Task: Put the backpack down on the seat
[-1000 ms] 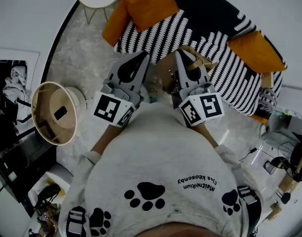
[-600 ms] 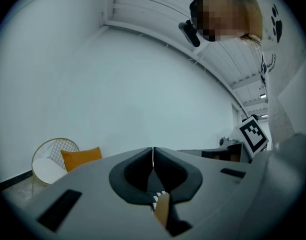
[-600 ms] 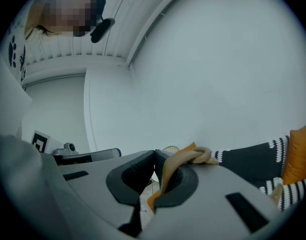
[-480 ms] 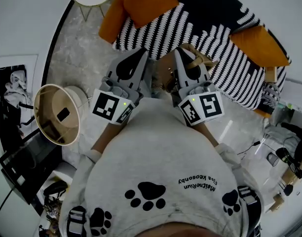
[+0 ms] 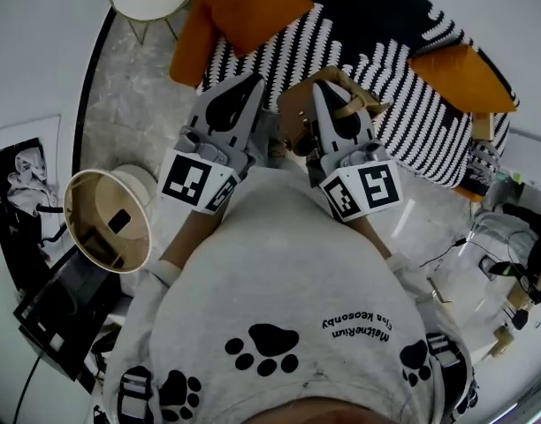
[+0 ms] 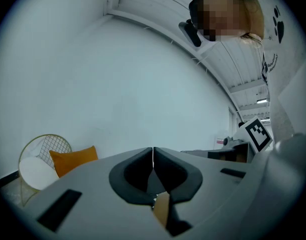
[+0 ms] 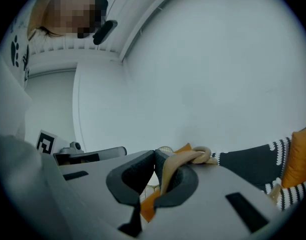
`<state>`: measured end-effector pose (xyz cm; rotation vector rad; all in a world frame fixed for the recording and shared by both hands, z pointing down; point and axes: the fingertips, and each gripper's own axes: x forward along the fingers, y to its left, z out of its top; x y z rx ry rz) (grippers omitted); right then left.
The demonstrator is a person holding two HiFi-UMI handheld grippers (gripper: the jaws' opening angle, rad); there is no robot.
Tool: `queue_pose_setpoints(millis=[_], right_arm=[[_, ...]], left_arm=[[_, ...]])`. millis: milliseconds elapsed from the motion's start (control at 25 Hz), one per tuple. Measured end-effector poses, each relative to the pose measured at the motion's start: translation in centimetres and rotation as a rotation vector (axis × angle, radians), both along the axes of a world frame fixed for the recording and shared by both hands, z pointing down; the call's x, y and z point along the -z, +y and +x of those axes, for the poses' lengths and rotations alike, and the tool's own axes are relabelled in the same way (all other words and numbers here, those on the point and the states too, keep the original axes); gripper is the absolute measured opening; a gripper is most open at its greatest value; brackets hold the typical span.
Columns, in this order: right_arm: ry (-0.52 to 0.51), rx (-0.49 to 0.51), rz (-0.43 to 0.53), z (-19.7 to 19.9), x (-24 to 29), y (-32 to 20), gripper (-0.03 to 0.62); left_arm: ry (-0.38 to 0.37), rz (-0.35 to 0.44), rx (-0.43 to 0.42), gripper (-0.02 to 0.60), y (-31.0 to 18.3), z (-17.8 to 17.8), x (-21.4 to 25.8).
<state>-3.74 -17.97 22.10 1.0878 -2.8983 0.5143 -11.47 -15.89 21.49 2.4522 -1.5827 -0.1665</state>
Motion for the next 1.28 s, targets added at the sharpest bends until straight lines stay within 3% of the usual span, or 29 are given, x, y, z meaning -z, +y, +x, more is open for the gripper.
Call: queue_pose_setpoints(millis=[520,800,1120,1280], right_arm=[[0.041,-0.040,0.009,-4.8,-1.8,-10.0,0.032],[0.061,-0.051,0.022,-6.6,-2.9,-12.4,0.032],[0.105,0.005,0.015,-8.0,-3.2,-14.8,0.032],[0.109,0.038,0.001,-7.6,-4.3,-17.3,0.032]], left_arm=[[-0.007,-0.002,-0.091,0.021,-11.7,-4.6,-2.2],[-0.016,0.009,-0.151,0.021,-14.5,-6.2,-3.2],[0.020,-0.015,-0.148,0.021,-16.8,-7.2,-4.8],[0.017,-0.034,-0.152,0.021,-18.9,-6.1,-6.4]])
